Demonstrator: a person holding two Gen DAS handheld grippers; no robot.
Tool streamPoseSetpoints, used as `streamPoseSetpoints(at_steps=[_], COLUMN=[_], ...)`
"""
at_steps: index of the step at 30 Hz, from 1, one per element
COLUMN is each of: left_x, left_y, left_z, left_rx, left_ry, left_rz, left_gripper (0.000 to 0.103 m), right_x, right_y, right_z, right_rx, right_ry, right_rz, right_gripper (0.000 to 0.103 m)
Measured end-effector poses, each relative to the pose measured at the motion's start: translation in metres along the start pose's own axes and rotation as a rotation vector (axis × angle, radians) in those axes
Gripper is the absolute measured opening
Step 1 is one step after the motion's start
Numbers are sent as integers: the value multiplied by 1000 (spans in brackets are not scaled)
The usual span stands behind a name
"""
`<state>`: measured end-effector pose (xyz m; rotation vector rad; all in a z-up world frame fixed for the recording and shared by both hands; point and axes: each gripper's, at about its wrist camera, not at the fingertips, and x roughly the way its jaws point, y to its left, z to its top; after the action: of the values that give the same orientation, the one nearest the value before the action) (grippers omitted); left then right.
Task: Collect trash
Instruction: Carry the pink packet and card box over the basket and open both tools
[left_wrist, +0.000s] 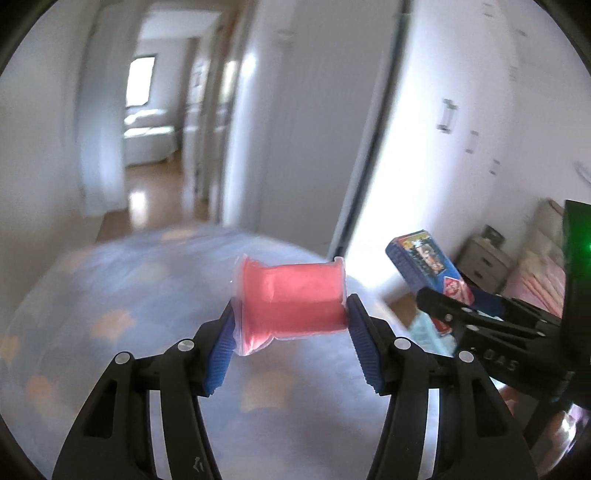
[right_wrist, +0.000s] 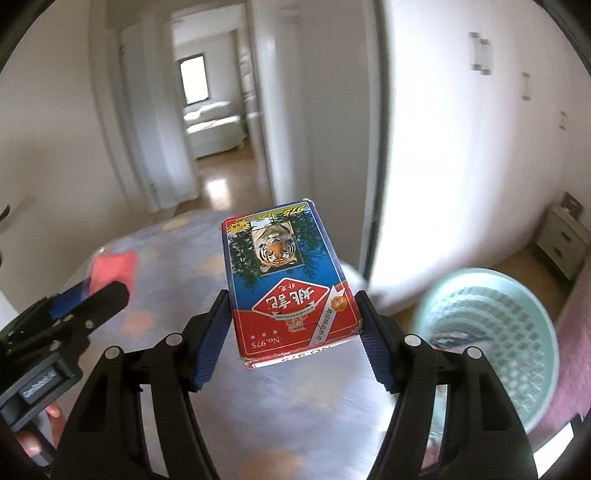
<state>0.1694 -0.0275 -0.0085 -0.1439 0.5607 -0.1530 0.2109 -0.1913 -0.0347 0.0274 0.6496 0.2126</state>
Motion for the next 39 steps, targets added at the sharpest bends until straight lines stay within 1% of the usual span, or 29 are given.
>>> streamPoseSetpoints(at_steps=[3, 6, 9, 13, 16, 21, 23, 25, 28, 30, 31, 34, 35, 39], left_x=[-1, 7, 15, 42, 68, 116, 132, 145, 160, 167, 172, 179, 179, 175], left_y=[-37, -71, -103, -140, -161, -188, -196, -202, -209, -209, -218, -216, -215, -206], left_z=[1, 2, 1, -6, -13, -27, -31, -35, -37, -36, -37, -34, -33, -34], left_rx=[65, 103, 145, 183, 207, 254, 266, 278, 276, 272, 270, 255, 250, 235], left_ry=[-7, 10, 30, 106, 179, 295, 328, 346, 356, 357, 358, 357, 355, 360], left_rz=[-49, -107, -151, -219, -263, -324, -342, -341, -328, -340, -345, -352, -356, -357], left_gripper=[55, 55, 55, 55, 55, 55, 56, 56, 56, 59, 62, 74, 75, 76], right_x=[-20, -41, -58, -69, -65, -52, -48, -39, -28, -17, -15, -7, -6, -5], right_y=[-34, -76, -115, -166, -198, -231, -238, -244, -252, -258, -260, -270, -269, -276], right_z=[-5, -10, -14, -25, -33, -49, -52, -54, -55, -54, -56, -61, -62, -64], right_rx=[80, 178, 241, 350, 420, 500, 516, 526, 540, 547, 551, 572, 578, 588], right_ry=[-6, -18, -37, -14, 18, 70, 81, 94, 110, 120, 126, 143, 146, 148], right_rz=[-16, -35, -88, -151, -190, -225, -234, -247, -256, -260, -263, -265, -264, -254], right_gripper=[63, 63, 63, 63, 63, 63, 63, 63, 63, 64, 64, 65, 65, 65])
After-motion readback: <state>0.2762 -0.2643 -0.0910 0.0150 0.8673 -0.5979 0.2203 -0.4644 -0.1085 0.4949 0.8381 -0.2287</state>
